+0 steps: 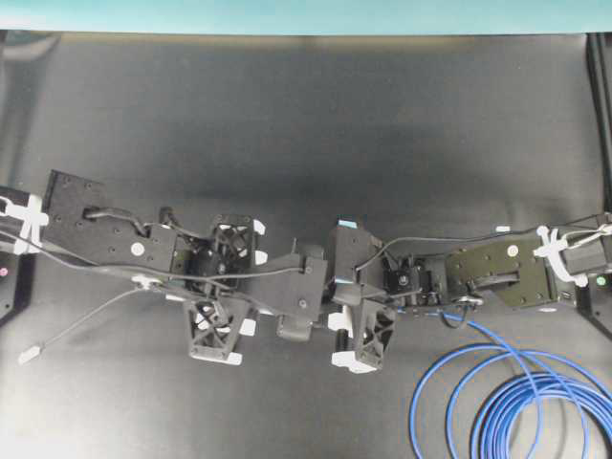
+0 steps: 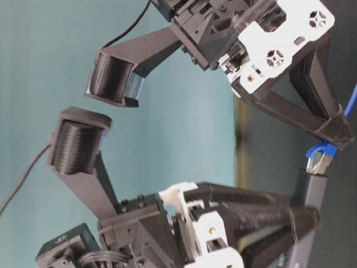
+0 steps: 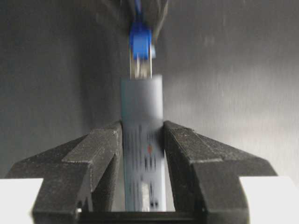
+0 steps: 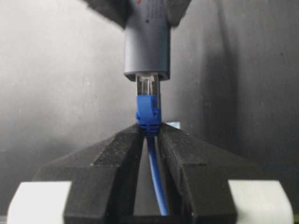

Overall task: Insert the LAN cable into the hub.
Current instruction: 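Hold the hub and inserted plug together in the air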

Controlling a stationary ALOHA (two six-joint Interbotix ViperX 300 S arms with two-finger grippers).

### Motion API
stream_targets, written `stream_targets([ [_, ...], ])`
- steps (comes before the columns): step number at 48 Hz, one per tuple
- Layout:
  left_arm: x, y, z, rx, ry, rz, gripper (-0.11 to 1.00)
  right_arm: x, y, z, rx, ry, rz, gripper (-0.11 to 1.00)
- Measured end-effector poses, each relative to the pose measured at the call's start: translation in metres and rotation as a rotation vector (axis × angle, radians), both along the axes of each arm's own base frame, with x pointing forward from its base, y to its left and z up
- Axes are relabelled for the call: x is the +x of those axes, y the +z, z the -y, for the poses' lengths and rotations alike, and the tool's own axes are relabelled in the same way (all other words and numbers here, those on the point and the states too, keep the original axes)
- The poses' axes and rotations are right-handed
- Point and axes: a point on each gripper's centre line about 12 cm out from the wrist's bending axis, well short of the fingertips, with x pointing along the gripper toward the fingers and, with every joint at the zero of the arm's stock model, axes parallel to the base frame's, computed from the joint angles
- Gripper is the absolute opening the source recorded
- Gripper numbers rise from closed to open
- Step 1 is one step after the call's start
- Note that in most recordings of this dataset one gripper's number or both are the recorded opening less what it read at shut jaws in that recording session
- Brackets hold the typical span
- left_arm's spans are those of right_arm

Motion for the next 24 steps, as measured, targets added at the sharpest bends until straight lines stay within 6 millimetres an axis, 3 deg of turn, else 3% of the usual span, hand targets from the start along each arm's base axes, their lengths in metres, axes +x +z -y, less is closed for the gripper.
stream_targets([
  [24,0.0007,-0.0012,0.0003,-0.005,-0.004,0.061,0.29,0.001,0.0018,0.0026,-0.011,0.001,0.018,0.11],
])
